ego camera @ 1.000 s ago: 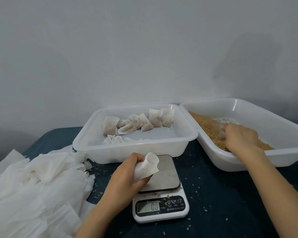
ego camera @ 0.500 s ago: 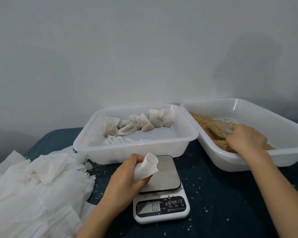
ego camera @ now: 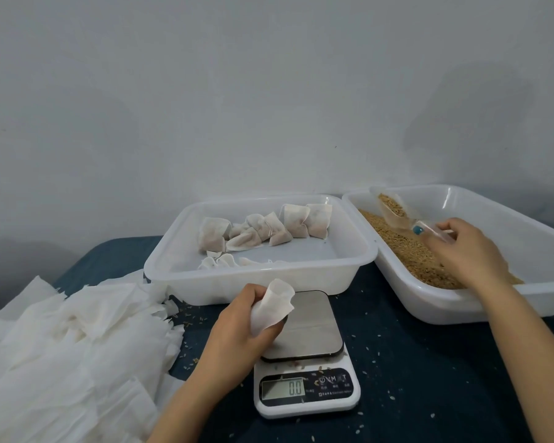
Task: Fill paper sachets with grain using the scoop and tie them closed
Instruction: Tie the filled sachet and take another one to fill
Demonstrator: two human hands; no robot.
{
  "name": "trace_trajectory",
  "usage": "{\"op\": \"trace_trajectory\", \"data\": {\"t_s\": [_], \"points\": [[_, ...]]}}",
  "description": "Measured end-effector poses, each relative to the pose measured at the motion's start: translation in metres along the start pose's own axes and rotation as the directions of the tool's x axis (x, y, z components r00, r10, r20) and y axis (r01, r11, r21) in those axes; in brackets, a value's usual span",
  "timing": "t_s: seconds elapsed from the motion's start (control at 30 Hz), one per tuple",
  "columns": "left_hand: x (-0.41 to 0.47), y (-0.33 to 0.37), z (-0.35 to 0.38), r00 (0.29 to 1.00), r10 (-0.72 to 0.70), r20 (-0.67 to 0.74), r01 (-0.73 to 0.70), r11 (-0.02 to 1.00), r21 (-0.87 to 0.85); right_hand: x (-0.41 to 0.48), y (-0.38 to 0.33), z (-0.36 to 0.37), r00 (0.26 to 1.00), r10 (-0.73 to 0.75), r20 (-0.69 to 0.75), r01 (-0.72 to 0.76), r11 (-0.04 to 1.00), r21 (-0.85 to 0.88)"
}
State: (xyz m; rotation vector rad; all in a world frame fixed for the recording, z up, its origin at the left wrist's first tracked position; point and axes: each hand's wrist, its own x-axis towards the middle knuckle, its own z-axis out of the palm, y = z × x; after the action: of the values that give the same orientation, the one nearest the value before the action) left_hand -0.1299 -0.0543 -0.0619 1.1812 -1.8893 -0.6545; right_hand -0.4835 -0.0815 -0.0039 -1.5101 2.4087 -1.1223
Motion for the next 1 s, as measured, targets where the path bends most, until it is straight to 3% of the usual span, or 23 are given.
{"op": "trace_trajectory", "data": {"t_s": [0.13, 0.23, 0.47, 0.67, 1.0], "points": [[0.001, -0.001, 0.0, 0.999, -0.031, -0.022, 0.03, 0.999, -0.031, -0.008, -0.004, 0.0, 0.987, -0.159, -0.027, 0.16, 0.985, 0.062], [0.002, -0.002, -0.001, 0.998, -0.054, -0.044, 0.052, 0.998, -0.034, -0.019, -0.016, -0.002, 0.961, -0.274, 0.034, 0.264, 0.949, 0.172], [0.004, -0.004, -0.004, 0.992, -0.079, -0.094, 0.08, 0.997, 0.006, -0.044, -0.043, -0.004, 0.837, -0.526, 0.15, 0.492, 0.844, 0.214], [0.003, -0.005, -0.004, 0.992, -0.078, -0.094, 0.083, 0.995, 0.049, -0.05, -0.054, -0.008, 0.715, -0.682, 0.156, 0.669, 0.731, 0.131], [0.002, -0.003, -0.003, 0.998, -0.036, -0.061, 0.04, 0.997, 0.065, -0.049, -0.07, -0.018, 0.605, -0.784, 0.141, 0.795, 0.604, -0.055]]}}
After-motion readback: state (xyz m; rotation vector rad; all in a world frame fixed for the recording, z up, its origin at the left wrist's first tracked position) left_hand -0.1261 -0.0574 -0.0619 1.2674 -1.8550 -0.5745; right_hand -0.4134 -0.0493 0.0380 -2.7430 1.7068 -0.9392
